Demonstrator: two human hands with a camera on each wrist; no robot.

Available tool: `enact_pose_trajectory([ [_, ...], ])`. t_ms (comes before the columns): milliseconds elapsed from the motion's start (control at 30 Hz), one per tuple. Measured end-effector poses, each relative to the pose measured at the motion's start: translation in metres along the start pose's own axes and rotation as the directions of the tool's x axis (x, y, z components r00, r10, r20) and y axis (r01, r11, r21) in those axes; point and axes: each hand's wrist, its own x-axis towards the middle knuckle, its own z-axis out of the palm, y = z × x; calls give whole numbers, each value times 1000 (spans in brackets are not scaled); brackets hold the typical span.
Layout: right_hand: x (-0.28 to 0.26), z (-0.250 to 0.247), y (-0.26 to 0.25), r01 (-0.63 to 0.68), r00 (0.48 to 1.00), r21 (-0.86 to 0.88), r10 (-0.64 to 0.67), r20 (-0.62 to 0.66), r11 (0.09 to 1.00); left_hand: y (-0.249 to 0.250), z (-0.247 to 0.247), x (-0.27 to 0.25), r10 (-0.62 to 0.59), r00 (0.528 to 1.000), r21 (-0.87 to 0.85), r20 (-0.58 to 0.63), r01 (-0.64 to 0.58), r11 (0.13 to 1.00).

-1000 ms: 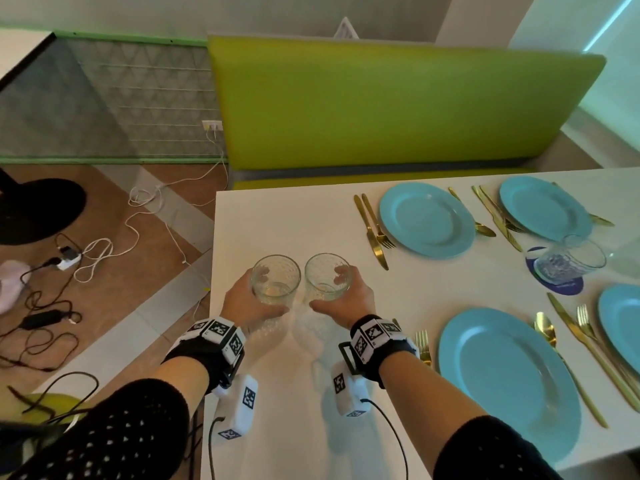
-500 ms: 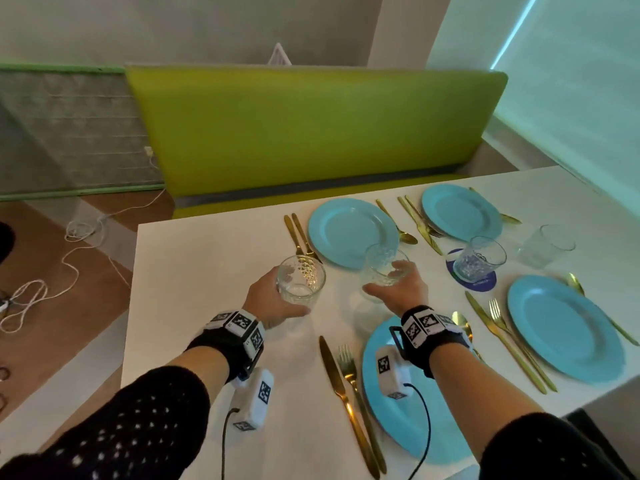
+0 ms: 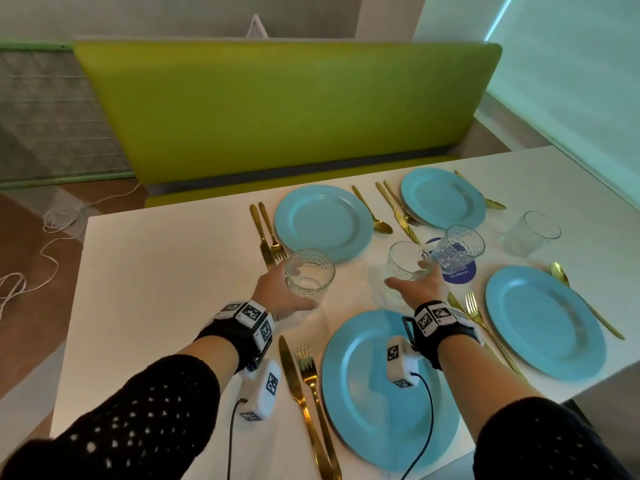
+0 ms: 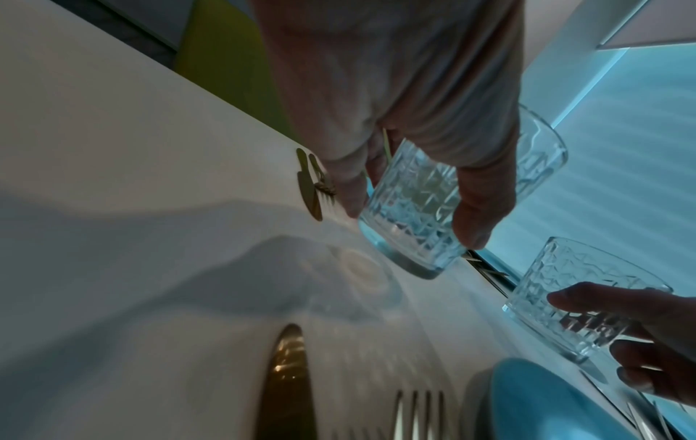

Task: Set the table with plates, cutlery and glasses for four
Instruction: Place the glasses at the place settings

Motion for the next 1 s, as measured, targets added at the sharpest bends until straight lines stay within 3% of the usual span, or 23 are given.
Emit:
enact_pose_trajectory([
  [633,17,12,23,-5,1000,74,5,-4,997,0,16,0,-19,1000,45,22,18,999],
  [1000,21,1,31,-11,998,-14,12,56,1000,-2,17,-5,-12,998,82,63,7,997],
])
